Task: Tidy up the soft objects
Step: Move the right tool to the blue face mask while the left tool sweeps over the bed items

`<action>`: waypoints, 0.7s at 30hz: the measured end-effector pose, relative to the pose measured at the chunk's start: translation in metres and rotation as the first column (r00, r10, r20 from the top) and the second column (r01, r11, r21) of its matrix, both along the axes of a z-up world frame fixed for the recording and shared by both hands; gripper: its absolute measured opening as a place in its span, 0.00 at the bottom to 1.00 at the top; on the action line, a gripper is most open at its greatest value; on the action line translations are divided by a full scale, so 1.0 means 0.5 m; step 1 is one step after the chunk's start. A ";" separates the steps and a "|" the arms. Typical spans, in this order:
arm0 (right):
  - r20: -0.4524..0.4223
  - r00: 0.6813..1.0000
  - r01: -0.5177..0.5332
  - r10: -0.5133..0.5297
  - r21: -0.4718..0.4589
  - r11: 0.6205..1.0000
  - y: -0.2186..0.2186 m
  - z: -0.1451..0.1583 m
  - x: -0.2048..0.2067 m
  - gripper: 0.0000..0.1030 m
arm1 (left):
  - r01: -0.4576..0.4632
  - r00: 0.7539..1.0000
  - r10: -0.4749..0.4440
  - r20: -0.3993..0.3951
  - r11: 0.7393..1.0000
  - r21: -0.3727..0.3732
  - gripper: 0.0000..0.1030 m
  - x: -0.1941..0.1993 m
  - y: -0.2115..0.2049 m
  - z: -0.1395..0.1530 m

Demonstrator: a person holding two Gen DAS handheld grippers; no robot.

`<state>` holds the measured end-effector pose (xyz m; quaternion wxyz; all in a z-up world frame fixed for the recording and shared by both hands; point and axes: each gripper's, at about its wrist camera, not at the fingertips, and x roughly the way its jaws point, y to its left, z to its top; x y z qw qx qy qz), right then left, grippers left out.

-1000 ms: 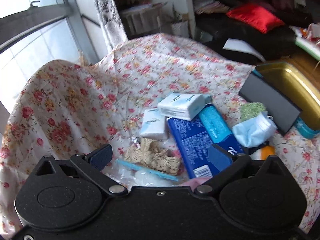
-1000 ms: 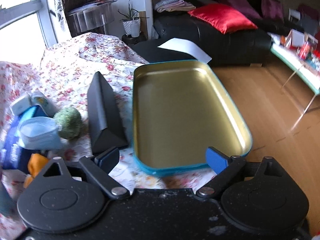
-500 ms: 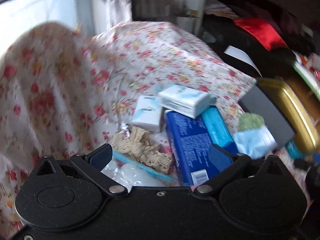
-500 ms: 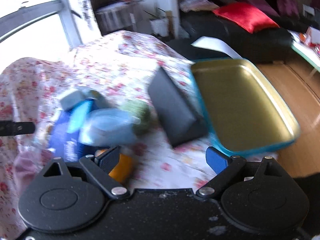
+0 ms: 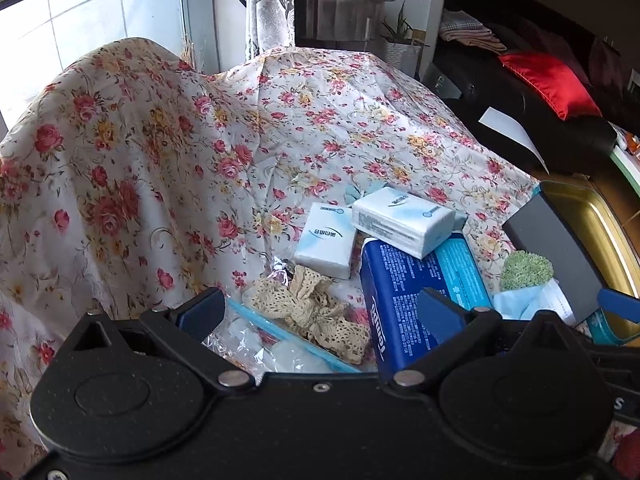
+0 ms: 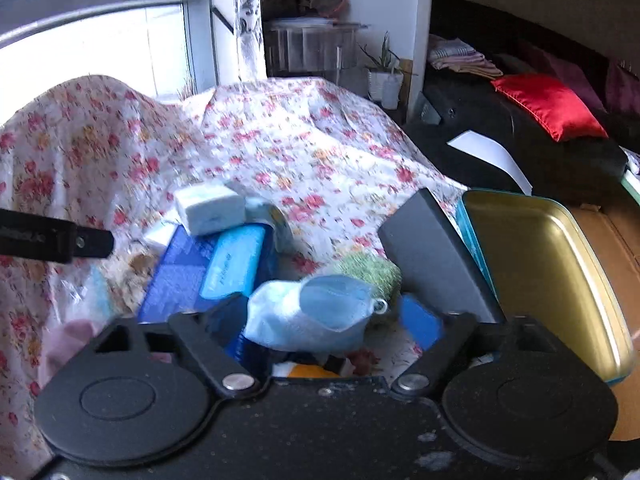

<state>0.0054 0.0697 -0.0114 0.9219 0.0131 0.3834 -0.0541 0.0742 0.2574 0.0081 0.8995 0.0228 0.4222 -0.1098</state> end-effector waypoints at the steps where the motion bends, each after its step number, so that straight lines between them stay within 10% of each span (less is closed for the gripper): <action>1: -0.017 1.000 0.014 -0.014 0.003 1.000 -0.008 -0.003 -0.003 0.66 | 0.002 1.000 -0.002 0.001 1.000 0.002 0.96 -0.001 -0.001 0.000; 12: -0.166 0.963 0.220 -0.214 0.020 0.975 -0.131 -0.049 -0.115 0.70 | 0.012 1.000 -0.012 0.006 1.000 0.015 0.96 -0.002 -0.004 -0.004; 21: -0.133 0.976 0.203 -0.174 0.248 0.947 -0.137 -0.045 -0.059 1.00 | 0.028 0.999 -0.030 0.038 0.999 0.036 0.96 -0.008 -0.010 -0.003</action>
